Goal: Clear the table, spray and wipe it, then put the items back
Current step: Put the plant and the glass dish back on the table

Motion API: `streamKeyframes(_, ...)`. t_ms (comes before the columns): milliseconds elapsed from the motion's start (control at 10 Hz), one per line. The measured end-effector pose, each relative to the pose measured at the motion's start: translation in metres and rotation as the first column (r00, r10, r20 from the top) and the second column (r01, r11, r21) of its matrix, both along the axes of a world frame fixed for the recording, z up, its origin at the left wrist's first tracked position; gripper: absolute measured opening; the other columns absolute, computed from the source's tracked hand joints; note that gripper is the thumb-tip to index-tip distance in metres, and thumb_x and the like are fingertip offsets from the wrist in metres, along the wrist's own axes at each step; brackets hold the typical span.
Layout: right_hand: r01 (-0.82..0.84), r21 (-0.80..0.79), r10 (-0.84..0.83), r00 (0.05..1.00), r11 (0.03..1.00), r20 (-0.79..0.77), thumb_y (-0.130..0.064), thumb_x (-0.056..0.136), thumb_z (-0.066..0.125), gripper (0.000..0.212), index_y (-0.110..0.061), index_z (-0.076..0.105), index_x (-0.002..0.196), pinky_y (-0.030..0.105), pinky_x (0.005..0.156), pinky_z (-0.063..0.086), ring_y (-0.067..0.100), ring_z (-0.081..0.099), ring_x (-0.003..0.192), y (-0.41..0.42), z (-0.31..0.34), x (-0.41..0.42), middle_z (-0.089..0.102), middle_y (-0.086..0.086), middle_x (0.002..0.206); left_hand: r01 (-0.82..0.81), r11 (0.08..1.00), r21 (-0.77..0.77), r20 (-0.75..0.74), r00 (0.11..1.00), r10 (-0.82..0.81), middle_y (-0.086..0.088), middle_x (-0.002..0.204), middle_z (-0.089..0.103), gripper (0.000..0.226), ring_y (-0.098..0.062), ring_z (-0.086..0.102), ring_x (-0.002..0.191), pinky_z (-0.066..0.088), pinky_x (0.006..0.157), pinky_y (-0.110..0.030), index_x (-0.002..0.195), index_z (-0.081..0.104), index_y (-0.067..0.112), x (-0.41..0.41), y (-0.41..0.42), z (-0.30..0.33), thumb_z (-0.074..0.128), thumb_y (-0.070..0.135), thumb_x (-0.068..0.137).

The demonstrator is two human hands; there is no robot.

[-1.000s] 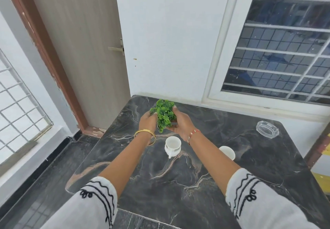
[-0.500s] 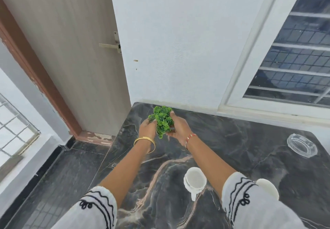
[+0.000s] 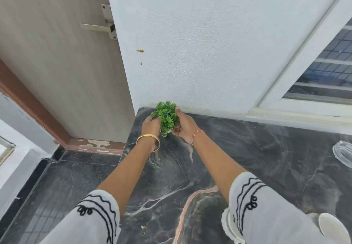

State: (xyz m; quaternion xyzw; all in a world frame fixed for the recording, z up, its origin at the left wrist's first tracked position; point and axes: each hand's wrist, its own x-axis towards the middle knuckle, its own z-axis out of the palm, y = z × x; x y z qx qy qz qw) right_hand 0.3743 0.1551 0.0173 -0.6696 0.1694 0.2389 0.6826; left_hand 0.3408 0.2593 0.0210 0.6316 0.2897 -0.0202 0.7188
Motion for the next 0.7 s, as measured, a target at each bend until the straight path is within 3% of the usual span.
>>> streamKeyframes(100, 0.002, -0.010, -0.002, 1.000, 1.000, -0.020, -0.052, 0.093, 0.041, 0.046, -0.012, 0.055, 0.113, 0.033, 0.075, 0.047, 0.021, 0.048, 0.078, 0.004, -0.003, 0.006, 0.051, 0.008, 0.092, 0.023, 0.999, -0.022, -0.008, 1.000, -0.024, -0.001, 0.068, 0.048, 0.012, -0.014, 0.040, 0.060, 0.035, 0.068, -0.031, 0.100, 0.052, 0.015, 0.007, 0.004, -0.001, 0.048, 0.009, 0.090)
streamKeyframes(200, -0.008, 0.019, 0.008, 0.999, 1.000, -0.041, -0.050, 0.095, 0.039, 0.041, -0.014, 0.054, 0.108, 0.037, 0.088, 0.048, 0.022, 0.047, 0.080, 0.007, -0.010, 0.011, 0.049, 0.007, 0.090, 0.060, 0.998, -0.023, 0.008, 0.998, -0.059, -0.006, 0.078, 0.057, 0.015, -0.020, 0.051, 0.073, 0.046, 0.078, -0.037, 0.101, 0.057, 0.015, 0.016, 0.010, -0.015, 0.049, 0.012, 0.089)
streamKeyframes(300, -0.006, 0.013, 0.006, 0.999, 1.000, -0.045, -0.052, 0.095, 0.038, 0.046, -0.013, 0.052, 0.115, 0.041, 0.099, 0.044, 0.025, 0.049, 0.093, 0.008, -0.012, 0.013, 0.050, 0.010, 0.097, 0.056, 0.998, -0.021, 0.015, 0.998, -0.056, -0.002, 0.069, 0.050, 0.012, -0.015, 0.041, 0.056, 0.037, 0.061, -0.030, 0.098, 0.056, 0.016, 0.015, 0.013, -0.016, 0.046, 0.013, 0.092)
streamKeyframes(400, -0.019, -0.002, 0.019, 0.998, 1.000, -0.054, -0.059, 0.092, 0.037, 0.063, -0.014, 0.043, 0.135, 0.038, 0.093, 0.045, 0.028, 0.052, 0.107, 0.008, -0.015, 0.014, 0.051, 0.010, 0.120, 0.070, 0.998, -0.002, 0.006, 0.998, -0.070, -0.001, 0.068, 0.046, 0.013, -0.014, 0.041, 0.058, 0.033, 0.058, -0.027, 0.097, 0.056, 0.016, 0.014, 0.016, -0.012, 0.043, 0.018, 0.095)
streamKeyframes(500, -0.016, -0.073, 0.014, 0.999, 0.997, -0.029, -0.061, 0.092, 0.032, 0.067, -0.015, 0.038, 0.139, 0.036, 0.089, 0.044, 0.020, 0.046, 0.088, 0.006, -0.009, 0.007, 0.048, 0.005, 0.103, 0.086, 0.988, 0.125, 0.007, 0.996, -0.088, -0.010, 0.107, 0.060, 0.033, -0.026, 0.057, 0.103, 0.044, 0.094, -0.038, 0.126, 0.051, 0.016, 0.007, 0.017, -0.012, 0.043, 0.022, 0.095)
streamKeyframes(600, -0.041, -0.172, 0.046, 0.999, 0.984, 0.025, -0.058, 0.094, 0.027, 0.068, -0.007, 0.040, 0.138, 0.041, 0.100, 0.043, 0.023, 0.053, 0.091, -0.004, 0.000, -0.005, 0.056, 0.007, 0.108, 0.054, 0.964, 0.260, 0.016, 0.998, -0.060, -0.011, 0.137, 0.049, 0.042, -0.029, 0.047, 0.125, 0.036, 0.108, -0.041, 0.136, 0.042, 0.011, -0.006, 0.011, -0.007, 0.041, 0.022, 0.095)
streamKeyframes(700, -0.069, -0.307, 0.093, 0.993, 0.949, 0.066, -0.053, 0.097, 0.023, 0.074, 0.009, 0.031, 0.138, 0.048, 0.110, 0.033, 0.041, 0.038, 0.131, -0.017, 0.023, -0.026, 0.037, 0.027, 0.143, 0.046, 0.922, 0.384, 0.013, 0.998, -0.055, -0.009, 0.143, 0.043, 0.043, -0.027, 0.041, 0.131, 0.030, 0.109, -0.035, 0.139, 0.037, 0.011, -0.025, -0.002, 0.004, 0.037, 0.021, 0.096)
